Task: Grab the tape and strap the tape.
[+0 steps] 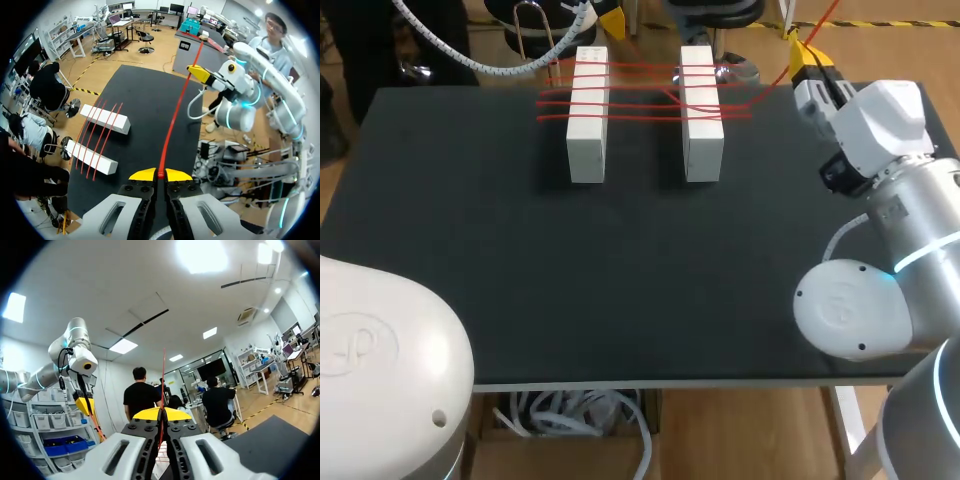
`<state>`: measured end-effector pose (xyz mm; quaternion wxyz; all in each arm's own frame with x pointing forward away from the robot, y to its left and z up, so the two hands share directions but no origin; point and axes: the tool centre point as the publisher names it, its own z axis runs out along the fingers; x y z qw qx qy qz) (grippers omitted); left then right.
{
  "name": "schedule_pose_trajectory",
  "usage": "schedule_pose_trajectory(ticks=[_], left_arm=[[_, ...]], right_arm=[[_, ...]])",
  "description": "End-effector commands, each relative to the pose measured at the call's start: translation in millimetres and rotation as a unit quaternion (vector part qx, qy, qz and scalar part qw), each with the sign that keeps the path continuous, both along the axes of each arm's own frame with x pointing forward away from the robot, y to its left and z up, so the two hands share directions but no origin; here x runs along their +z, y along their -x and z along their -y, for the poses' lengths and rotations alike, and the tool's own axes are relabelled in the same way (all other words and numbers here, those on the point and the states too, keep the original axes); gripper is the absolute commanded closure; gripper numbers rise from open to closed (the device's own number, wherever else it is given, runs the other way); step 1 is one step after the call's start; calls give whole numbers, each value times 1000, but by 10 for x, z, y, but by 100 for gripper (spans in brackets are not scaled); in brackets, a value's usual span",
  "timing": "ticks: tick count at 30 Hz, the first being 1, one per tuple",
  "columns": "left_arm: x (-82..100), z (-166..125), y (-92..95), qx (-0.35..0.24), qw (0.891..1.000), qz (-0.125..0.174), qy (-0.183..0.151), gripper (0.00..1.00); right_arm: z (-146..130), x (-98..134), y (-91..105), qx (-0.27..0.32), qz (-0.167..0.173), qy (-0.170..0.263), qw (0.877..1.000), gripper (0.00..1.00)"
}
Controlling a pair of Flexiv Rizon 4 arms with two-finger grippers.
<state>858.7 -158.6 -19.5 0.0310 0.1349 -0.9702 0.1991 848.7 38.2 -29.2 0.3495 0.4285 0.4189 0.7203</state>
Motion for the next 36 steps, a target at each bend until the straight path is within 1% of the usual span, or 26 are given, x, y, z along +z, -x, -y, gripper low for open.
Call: schedule_pose_trajectory(ticks=[1, 2, 5, 9, 12, 21, 25, 31, 36], left_arm=[[0, 0, 0, 0, 1000, 0, -1, 100], [0, 0, 0, 0, 1000, 0, -1, 100], [0, 0, 0, 0, 1000, 0, -1, 100], [0, 0, 0, 0, 1000, 0, -1, 100], [0, 0, 0, 0, 1000, 0, -1, 100], [0, 0, 0, 0, 1000, 0, -1, 100], [0, 0, 0, 0, 1000, 0, -1, 100], [0, 0, 0, 0, 1000, 0, -1, 100], [0, 0, 0, 0, 1000, 0, -1, 100]], right_arm=[[-117, 11, -15, -36, -21, 11, 999, 100], [-154, 2, -35, -50, -23, 18, 998, 100], [-239, -2, -83, -67, -36, 36, 996, 100], [-342, 26, -107, -97, -37, 56, 993, 100], [-403, 53, -101, -126, -40, 62, 989, 100], [-553, 74, -73, -210, -55, 91, 972, 100], [-599, 90, -72, -236, -63, 98, 965, 100], [-642, 107, -85, -283, -63, 105, 951, 100], [-677, 104, -87, -301, -67, 112, 945, 100]])
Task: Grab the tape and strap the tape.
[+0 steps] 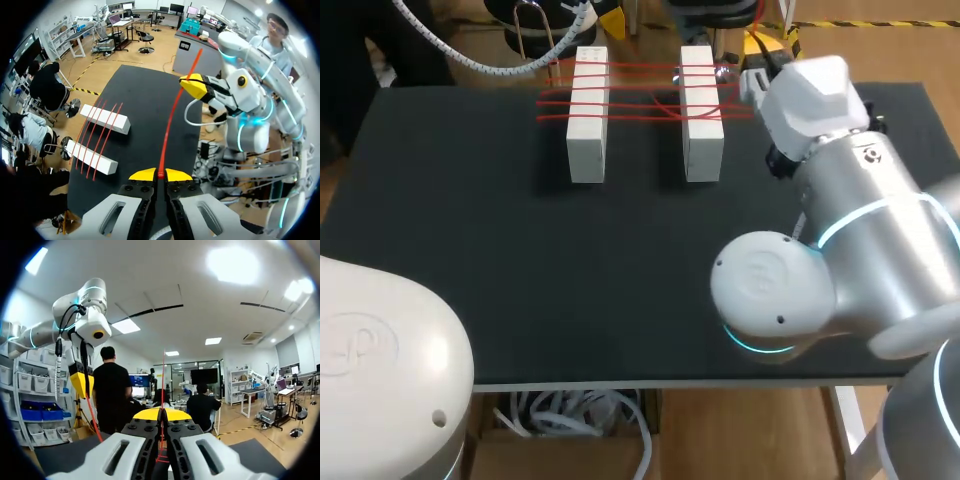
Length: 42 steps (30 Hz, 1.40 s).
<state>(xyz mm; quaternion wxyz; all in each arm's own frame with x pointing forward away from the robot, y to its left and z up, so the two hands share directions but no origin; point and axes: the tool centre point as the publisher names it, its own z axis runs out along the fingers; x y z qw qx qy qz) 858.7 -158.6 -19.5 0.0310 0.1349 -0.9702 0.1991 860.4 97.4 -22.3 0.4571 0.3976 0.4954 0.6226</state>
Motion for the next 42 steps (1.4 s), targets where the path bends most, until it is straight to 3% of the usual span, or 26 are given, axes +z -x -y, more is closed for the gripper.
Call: schedule_pose_trajectory(ticks=[1, 25, 34, 42], left_arm=[[0, 0, 0, 0, 1000, 0, -1, 100], [0, 0, 0, 0, 1000, 0, -1, 100], [0, 0, 0, 0, 1000, 0, -1, 100], [0, 0, 0, 0, 1000, 0, -1, 100]], right_arm=[[-92, 33, 30, -249, -25, -36, 968, 100], [-229, 73, 19, -309, -14, -4, 951, 100], [-155, 82, -31, -360, -23, -34, 932, 100], [-97, 29, 29, -352, -27, -20, 936, 100]])
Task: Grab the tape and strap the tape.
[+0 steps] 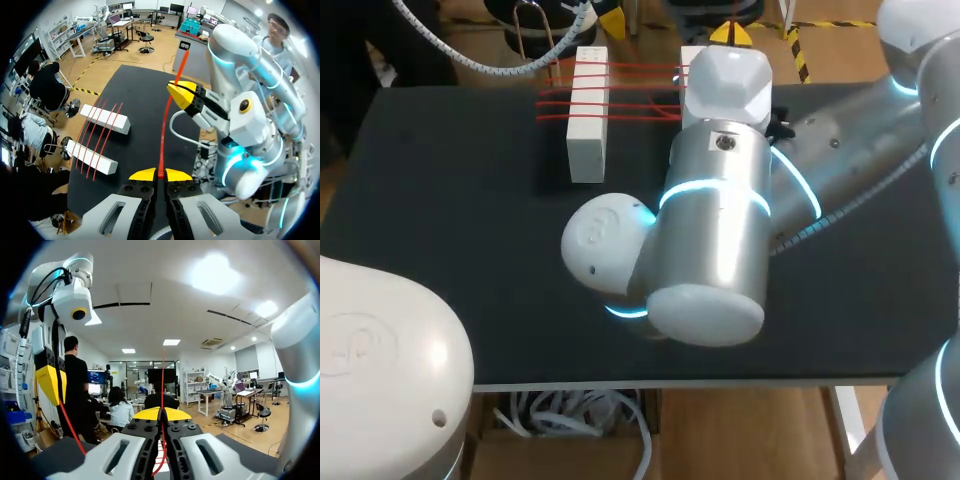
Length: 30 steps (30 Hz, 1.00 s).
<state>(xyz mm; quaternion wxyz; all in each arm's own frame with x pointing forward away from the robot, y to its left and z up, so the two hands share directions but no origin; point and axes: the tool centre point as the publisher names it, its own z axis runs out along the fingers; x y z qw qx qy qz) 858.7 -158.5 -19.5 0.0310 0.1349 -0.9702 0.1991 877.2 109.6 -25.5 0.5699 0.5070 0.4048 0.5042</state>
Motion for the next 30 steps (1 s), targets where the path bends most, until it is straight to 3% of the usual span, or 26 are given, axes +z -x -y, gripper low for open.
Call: schedule_pose_trajectory(ticks=[1, 14, 30], left_arm=[[0, 0, 0, 0, 1000, 0, -1, 100], [0, 0, 0, 0, 1000, 0, -1, 100], [0, 0, 0, 0, 1000, 0, -1, 100]], right_arm=[[29, 58, 203, -137, -4, -14, 990, 100], [126, 34, 223, -106, 64, 61, 990, 100], [95, 95, 234, -67, 66, 169, 981, 100]])
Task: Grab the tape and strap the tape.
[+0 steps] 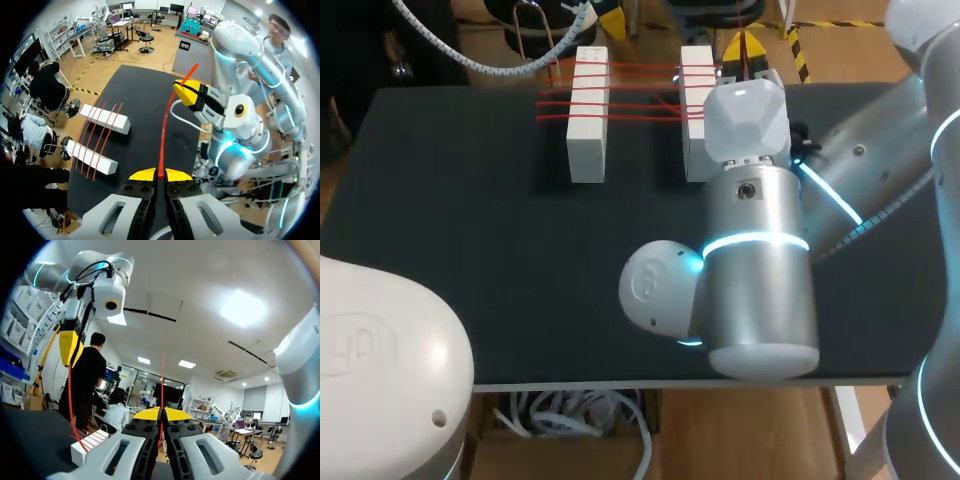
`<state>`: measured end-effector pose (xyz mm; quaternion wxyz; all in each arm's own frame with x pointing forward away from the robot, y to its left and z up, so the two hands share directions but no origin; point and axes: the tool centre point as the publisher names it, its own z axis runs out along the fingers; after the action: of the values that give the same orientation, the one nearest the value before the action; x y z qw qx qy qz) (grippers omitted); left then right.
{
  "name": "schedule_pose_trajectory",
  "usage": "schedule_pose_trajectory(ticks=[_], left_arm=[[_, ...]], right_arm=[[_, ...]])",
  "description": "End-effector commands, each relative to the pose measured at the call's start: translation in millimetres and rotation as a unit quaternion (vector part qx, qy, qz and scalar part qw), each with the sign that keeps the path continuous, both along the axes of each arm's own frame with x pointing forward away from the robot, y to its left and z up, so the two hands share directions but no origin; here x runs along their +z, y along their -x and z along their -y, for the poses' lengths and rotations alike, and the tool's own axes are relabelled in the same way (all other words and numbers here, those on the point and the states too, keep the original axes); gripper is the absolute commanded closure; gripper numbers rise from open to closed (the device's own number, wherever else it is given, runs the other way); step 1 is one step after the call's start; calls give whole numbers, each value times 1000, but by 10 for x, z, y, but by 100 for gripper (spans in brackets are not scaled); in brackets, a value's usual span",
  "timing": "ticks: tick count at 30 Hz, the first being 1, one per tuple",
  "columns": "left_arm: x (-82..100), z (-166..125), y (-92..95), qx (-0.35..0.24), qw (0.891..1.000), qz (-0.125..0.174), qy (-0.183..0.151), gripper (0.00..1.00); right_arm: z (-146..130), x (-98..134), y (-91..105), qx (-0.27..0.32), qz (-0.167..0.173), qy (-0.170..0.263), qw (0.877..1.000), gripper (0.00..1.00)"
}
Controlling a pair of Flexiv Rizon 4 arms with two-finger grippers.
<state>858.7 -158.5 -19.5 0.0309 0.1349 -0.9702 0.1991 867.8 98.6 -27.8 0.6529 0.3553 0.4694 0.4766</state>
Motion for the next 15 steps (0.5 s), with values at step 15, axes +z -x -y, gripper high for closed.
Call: schedule_pose_trajectory(ticks=[15], left_arm=[[0, 0, 0, 0, 1000, 0, -1, 100]], right_arm=[[86, 250, 125, -70, -19, -3, 997, 100]])
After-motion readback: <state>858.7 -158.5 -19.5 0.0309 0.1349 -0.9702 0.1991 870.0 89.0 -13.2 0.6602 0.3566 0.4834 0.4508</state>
